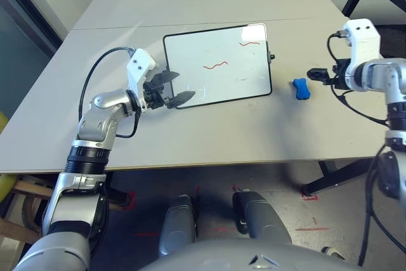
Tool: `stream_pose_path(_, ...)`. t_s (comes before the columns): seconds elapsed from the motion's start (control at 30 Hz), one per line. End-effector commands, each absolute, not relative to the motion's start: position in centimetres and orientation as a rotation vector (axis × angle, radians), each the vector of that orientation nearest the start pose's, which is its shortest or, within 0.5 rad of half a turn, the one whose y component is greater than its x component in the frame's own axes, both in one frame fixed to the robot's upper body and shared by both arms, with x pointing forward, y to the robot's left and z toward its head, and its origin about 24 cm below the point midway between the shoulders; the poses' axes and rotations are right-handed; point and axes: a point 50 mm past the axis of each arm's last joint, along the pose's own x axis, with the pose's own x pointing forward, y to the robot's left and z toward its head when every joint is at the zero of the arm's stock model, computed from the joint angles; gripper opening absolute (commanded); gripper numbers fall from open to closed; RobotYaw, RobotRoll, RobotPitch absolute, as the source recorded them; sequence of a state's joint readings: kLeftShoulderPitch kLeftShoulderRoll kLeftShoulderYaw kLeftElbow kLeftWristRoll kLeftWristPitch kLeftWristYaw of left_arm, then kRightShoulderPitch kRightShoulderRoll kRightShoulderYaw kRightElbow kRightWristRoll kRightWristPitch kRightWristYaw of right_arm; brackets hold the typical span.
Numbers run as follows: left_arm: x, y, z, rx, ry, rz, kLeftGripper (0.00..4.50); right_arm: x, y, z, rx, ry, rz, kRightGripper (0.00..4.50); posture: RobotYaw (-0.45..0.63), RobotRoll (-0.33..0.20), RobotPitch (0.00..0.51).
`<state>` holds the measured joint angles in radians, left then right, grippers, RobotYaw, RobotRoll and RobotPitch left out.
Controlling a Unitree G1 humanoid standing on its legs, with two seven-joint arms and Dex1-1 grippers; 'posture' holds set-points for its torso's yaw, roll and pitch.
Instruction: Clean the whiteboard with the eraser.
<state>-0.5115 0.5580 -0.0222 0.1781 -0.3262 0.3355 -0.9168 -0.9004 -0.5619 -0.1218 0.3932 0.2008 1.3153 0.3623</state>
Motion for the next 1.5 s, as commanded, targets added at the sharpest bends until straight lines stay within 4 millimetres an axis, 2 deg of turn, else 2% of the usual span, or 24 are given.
stream_pose_path(0.03, 32.1, 19.3, 13.9, 0.221, 0.115, -0.904, 4.50, 34.9, -24.4, 16.2, 0.047, 0.849, 0.037, 4.49, -0.14, 0.000, 0.096)
stream_pose_path(0.33, 31.9, 19.3, 13.6, 0.218, 0.115, -0.894, 4.50, 35.8, -24.0, 15.5, 0.000, 0.910, 0.030, 4.49, -0.13, 0.000, 0.102)
stream_pose_path(0.77, 31.7, 19.2, 13.6, 0.217, 0.114, -0.891, 4.50, 37.0, -23.9, 14.0, -0.032, 0.908, 0.010, 4.49, -0.11, 0.000, 0.104)
stream_pose_path(1.03, 31.8, 19.3, 13.7, 0.221, 0.111, -0.889, 4.50, 37.0, -24.0, 13.0, -0.042, 0.927, 0.002, 4.49, -0.11, 0.000, 0.103)
stream_pose_path(1.13, 31.8, 19.3, 13.7, 0.222, 0.112, -0.889, 4.50, 36.9, -24.1, 12.8, -0.043, 0.935, 0.001, 3.80, -0.11, 0.000, 0.103)
stream_pose_path(1.4, 31.8, 19.3, 13.8, 0.223, 0.111, -0.893, 4.50, 36.7, -24.3, 12.6, -0.043, 0.945, -0.007, 0.82, -0.12, 0.000, 0.106)
stream_pose_path(1.47, 31.8, 19.3, 13.8, 0.223, 0.111, -0.892, 4.50, 36.6, -24.4, 12.7, -0.043, 0.945, -0.007, 0.32, -0.12, 0.000, 0.106)
stream_pose_path(1.5, 31.8, 19.3, 13.8, 0.223, 0.111, -0.892, 4.50, 36.6, -24.4, 12.8, -0.043, 0.944, -0.007, 0.23, -0.12, 0.000, 0.106)
